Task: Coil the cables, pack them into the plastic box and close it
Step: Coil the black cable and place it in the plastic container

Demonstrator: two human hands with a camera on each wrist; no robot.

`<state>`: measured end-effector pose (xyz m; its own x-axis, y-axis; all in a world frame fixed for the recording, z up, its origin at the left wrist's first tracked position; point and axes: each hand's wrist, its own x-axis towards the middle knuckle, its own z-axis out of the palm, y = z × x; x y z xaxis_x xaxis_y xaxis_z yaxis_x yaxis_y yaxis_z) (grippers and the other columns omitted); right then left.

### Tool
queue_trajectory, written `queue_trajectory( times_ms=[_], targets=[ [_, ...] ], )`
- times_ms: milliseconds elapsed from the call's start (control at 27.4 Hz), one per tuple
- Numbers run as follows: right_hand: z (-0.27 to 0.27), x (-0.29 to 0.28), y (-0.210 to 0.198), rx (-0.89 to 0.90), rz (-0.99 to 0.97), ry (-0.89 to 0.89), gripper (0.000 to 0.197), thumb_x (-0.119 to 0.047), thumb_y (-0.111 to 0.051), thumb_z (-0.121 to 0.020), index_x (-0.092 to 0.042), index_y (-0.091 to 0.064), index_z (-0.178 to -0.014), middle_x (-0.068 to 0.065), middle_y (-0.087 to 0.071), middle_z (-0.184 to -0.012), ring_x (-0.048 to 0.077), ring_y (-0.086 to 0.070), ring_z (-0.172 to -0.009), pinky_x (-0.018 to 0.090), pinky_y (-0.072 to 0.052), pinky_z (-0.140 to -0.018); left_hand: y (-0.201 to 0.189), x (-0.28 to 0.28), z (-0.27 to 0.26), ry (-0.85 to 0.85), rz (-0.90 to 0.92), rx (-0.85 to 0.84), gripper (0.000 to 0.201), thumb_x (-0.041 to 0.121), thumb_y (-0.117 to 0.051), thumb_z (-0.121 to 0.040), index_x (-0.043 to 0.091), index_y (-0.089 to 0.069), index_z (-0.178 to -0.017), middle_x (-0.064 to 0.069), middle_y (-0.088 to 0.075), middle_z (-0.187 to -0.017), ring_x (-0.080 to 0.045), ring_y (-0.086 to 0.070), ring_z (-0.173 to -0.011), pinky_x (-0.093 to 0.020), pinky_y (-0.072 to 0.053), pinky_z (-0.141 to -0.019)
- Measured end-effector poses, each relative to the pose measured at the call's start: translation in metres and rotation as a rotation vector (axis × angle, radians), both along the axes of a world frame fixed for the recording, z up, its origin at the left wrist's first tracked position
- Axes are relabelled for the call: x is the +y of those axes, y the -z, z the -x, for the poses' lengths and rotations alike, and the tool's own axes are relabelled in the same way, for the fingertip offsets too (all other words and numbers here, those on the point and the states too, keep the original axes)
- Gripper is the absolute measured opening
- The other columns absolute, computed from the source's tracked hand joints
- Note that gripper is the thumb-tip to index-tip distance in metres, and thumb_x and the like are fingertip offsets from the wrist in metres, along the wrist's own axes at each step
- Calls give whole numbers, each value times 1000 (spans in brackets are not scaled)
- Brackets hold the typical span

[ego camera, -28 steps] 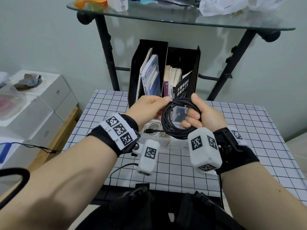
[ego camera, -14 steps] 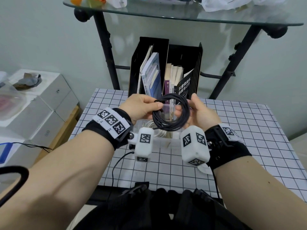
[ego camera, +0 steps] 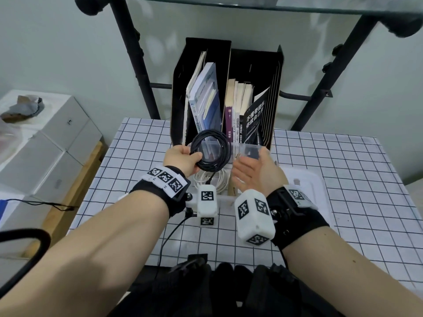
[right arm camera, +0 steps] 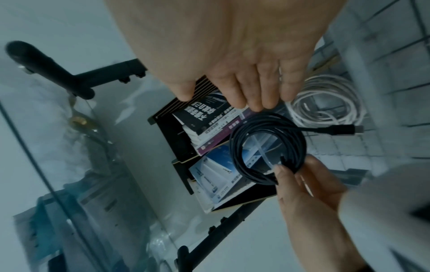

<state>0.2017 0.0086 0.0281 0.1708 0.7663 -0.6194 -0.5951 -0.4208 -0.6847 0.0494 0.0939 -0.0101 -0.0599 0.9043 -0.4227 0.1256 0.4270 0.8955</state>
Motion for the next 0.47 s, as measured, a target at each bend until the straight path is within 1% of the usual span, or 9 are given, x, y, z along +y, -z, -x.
queue_trajectory(
  times_ms=[73, 109, 146, 219, 255, 292, 365, 401, 474],
  targets=[
    [5, 0, 3, 26, 15, 4, 70, -54, -25, -99, 0, -38, -142, 19, -42, -146, 30, -41, -135, 41, -35, -109, 5, 2, -1, 18, -21, 33, 14, 6, -70, -81, 6, -58, -88, -22, -66, -98, -35, -69, -88, -49, -57, -80],
    [5, 3, 6, 36, 28, 15, 71, -54, -25, -99, 0, -36, -143, 19, -41, -147, 30, -40, -135, 40, -34, -109, 10, 5, -2, 37, -37, 70, 19, 8, -71, -79, 6, -58, -92, -19, -67, -95, -35, -69, -87, -49, -57, -80],
    [5, 4, 8, 37, 38, 29, 71, -54, -25, -99, 0, -36, -143, 19, -40, -147, 30, -40, -136, 40, -33, -110, 12, 6, -3, 62, -61, 126, 21, 12, -73, -77, 9, -59, -91, -14, -66, -88, -34, -69, -86, -48, -57, -80],
    [3, 9, 10, 38, 47, 57, 71, -54, -25, -100, 1, -34, -144, 20, -39, -148, 30, -38, -137, 39, -31, -113, 11, 4, -5, 130, -118, 285, 21, 19, -76, -73, 18, -54, -77, -3, -61, -72, -30, -68, -81, -41, -57, -78],
    [2, 11, 11, 40, 50, 71, 71, -53, -24, -100, 2, -34, -144, 20, -38, -148, 30, -38, -137, 39, -30, -114, 9, 3, -6, 174, -146, 383, 25, 21, -75, -74, 21, -50, -70, 2, -57, -67, -27, -66, -78, -35, -55, -75],
    [1, 12, 12, 43, 50, 81, 71, -53, -24, -100, 3, -34, -143, 21, -38, -148, 30, -37, -137, 39, -30, -114, 8, 1, -8, 212, -170, 477, 28, 23, -73, -76, 23, -47, -67, 5, -55, -65, -24, -63, -74, -30, -51, -71],
    [-1, 13, 12, 42, 44, 91, 72, -53, -25, -100, 4, -34, -143, 22, -38, -148, 31, -38, -136, 38, -31, -113, 6, 0, -9, 266, -217, 617, 31, 25, -71, -79, 23, -43, -64, 7, -52, -64, -19, -55, -71, -26, -41, -65],
    [-2, 14, 13, 39, 44, 92, 72, -53, -25, -100, 4, -35, -142, 22, -39, -147, 31, -39, -136, 38, -32, -112, 6, 1, -9, 285, -232, 663, 31, 25, -69, -80, 22, -43, -64, 7, -51, -65, -18, -53, -71, -25, -38, -64],
    [-4, 14, 15, 31, 49, 92, 71, -53, -25, -100, 4, -36, -142, 22, -39, -147, 31, -40, -135, 37, -33, -112, 5, 3, -10, 327, -249, 751, 30, 26, -67, -82, 19, -43, -65, 3, -51, -69, -19, -52, -73, -26, -37, -64]
  ],
)
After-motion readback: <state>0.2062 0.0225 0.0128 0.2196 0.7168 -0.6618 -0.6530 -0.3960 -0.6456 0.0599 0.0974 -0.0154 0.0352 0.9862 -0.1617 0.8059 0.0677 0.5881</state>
